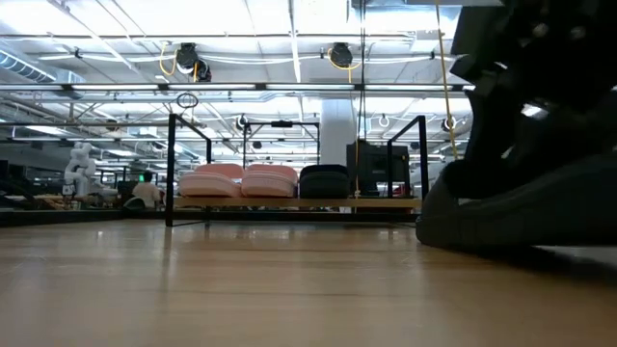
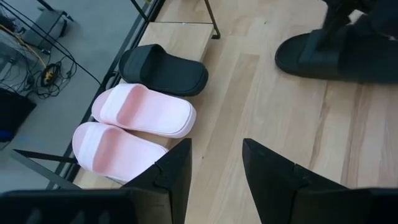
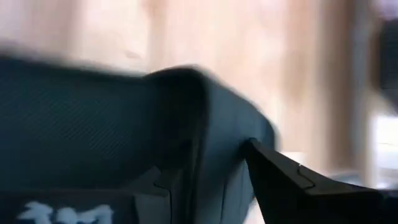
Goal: Pick and place slides into the shelf
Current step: Put the black slipper on the shelf
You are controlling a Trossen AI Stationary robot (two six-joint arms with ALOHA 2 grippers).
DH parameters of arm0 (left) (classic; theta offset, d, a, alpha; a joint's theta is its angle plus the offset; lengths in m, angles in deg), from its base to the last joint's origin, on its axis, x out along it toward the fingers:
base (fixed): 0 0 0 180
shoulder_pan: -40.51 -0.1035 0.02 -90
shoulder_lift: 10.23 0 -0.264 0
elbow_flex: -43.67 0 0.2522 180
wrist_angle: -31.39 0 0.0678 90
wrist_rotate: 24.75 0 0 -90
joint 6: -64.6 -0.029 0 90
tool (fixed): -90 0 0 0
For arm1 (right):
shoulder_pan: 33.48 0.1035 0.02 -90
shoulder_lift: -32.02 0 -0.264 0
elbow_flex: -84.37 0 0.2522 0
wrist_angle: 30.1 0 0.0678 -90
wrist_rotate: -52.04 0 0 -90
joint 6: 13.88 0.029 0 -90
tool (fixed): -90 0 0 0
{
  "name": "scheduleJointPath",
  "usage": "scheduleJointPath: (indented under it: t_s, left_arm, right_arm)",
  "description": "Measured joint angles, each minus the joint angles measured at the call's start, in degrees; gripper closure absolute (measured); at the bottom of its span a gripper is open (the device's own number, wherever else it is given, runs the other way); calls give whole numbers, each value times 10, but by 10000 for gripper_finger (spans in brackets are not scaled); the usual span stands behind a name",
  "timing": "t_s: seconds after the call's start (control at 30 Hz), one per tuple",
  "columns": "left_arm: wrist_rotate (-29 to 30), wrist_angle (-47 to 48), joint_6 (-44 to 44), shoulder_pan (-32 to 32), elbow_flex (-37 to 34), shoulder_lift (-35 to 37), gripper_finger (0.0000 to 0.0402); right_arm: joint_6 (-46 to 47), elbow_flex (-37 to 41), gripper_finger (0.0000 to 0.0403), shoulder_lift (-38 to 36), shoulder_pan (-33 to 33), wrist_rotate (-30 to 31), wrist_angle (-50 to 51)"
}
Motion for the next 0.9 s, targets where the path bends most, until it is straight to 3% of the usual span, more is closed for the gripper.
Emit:
scheduleJointPath:
  t_s: [0.13,0.43,0.67,0.9]
  left_arm:
    - [0,0,-1,0,0,0,256]
    - [0,0,0,0,0,0,256]
    - [0,0,0,0,0,0,256]
    - [0,0,0,0,0,0,256]
  right_arm:
    - [0,2,280,3,-2,62,13]
    - [11,2,390,2,-20,73,25]
    - [11,-14,398,2,-21,90,48]
    - [13,-96,399,-3,-32,157,141]
